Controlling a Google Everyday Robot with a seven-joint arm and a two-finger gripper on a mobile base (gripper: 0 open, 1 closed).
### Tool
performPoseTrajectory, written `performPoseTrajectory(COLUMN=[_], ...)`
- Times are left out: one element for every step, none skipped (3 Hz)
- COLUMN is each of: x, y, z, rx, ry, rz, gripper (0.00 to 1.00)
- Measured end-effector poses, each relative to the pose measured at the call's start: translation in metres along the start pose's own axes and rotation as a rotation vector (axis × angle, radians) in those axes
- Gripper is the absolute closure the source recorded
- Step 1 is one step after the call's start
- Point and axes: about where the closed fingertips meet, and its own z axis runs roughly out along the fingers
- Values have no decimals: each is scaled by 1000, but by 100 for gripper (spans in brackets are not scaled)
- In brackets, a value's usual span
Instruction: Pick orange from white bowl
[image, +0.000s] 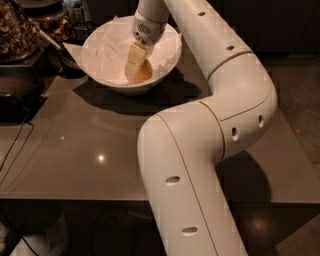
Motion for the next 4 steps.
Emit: performPoseTrajectory(x=[5, 8, 12, 15], y=[-2, -3, -4, -6], z=[13, 24, 31, 28], rx=[-23, -44, -55, -54], ry=[8, 16, 25, 14], rz=[19, 31, 40, 45], gripper=[22, 20, 39, 62])
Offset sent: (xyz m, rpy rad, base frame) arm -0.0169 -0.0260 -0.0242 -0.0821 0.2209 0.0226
